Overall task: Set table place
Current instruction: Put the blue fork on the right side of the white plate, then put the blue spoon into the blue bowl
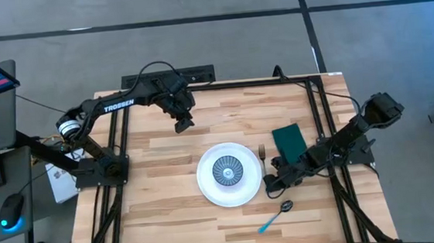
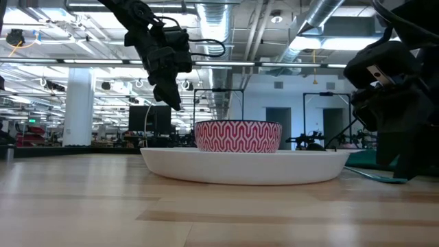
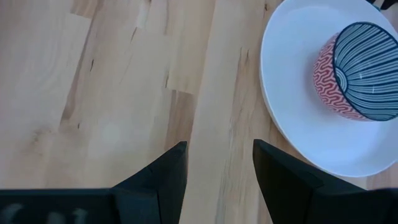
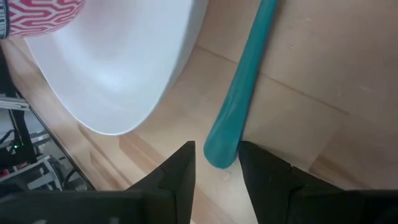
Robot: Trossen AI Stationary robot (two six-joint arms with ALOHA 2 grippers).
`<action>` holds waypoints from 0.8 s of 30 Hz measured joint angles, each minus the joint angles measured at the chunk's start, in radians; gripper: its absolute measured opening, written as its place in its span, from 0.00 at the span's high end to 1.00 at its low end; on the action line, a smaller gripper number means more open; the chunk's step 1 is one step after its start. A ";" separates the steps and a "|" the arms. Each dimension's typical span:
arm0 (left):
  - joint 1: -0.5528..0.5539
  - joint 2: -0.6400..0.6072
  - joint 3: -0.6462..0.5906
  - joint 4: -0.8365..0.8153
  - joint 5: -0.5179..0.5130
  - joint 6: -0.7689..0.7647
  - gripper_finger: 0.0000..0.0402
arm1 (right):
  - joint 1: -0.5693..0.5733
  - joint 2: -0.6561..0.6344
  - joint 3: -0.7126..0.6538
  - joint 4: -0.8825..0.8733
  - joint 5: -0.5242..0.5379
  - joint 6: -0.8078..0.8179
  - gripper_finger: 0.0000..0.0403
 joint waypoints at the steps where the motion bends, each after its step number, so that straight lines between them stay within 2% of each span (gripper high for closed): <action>1: -0.001 0.000 0.000 0.000 -0.004 0.000 0.57 | 0.000 0.000 0.000 -0.001 -0.001 0.006 0.62; 7: -0.002 0.000 0.000 -0.003 -0.011 0.000 0.57 | -0.001 -0.056 -0.004 -0.039 0.004 -0.005 0.62; 11: -0.002 0.000 0.000 -0.006 -0.010 0.000 0.57 | 0.001 -0.153 -0.003 -0.162 0.005 0.008 0.62; 14: -0.002 0.000 0.000 -0.019 -0.010 0.000 0.57 | 0.025 -0.228 -0.004 -0.236 -0.051 0.024 0.62; 17: -0.002 0.000 0.000 -0.040 -0.011 0.000 0.57 | 0.083 -0.289 -0.004 -0.251 -0.117 0.072 0.62; 24: -0.002 0.000 0.000 -0.036 -0.011 0.000 0.57 | 0.240 -0.320 -0.002 -0.369 -0.146 0.271 0.62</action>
